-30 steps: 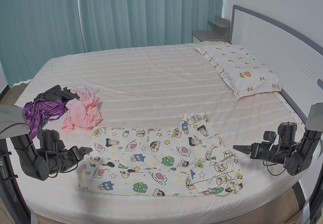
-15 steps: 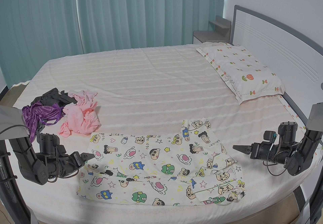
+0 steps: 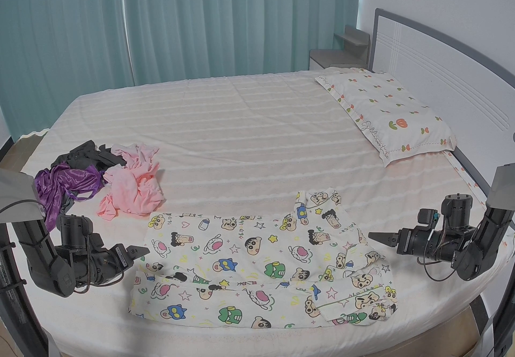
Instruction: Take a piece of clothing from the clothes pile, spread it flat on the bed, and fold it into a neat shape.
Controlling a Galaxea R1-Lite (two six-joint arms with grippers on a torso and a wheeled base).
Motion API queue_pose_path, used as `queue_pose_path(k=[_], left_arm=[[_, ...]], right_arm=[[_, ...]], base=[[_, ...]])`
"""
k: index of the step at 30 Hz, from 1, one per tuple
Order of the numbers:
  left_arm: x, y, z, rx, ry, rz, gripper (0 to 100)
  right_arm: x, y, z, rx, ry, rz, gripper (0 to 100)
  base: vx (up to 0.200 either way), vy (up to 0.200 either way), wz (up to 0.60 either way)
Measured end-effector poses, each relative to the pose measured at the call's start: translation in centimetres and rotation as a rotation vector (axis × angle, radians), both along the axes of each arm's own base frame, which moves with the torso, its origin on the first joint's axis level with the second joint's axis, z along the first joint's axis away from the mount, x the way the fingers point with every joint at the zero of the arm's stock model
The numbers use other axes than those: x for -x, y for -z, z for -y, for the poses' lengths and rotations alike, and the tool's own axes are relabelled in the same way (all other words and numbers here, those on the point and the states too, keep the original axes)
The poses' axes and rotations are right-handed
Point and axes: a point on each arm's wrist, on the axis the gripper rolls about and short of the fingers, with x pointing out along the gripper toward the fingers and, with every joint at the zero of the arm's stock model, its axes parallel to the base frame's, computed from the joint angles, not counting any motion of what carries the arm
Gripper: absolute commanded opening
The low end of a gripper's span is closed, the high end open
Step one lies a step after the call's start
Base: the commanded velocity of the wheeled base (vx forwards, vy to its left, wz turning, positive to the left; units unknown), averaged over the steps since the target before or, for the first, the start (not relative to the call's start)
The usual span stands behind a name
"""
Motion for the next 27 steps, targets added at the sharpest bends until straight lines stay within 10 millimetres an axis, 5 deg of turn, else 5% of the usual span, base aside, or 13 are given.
queue_pose_path(k=[9, 22, 27], left_arm=[[-3.0, -0.9, -0.1, 0.004, -0.01, 0.096, 100], [-12.9, -0.1, 0.8, -0.041, 0.039, 0.192, 100], [-15.2, 1.2, 1.0, -0.121, 0.065, 0.152, 100]], right_arm=[[-0.1, -0.2, -0.4, -0.022, 0.0, -0.004, 100], [0.2, -0.2, -0.8, -0.028, 0.021, -0.019, 100], [0.5, 0.0, -1.0, -0.013, 0.043, -0.033, 100]], base=[[0.0, 0.0, 0.0], [0.0, 0.0, 0.0], [0.0, 0.0, 0.0]])
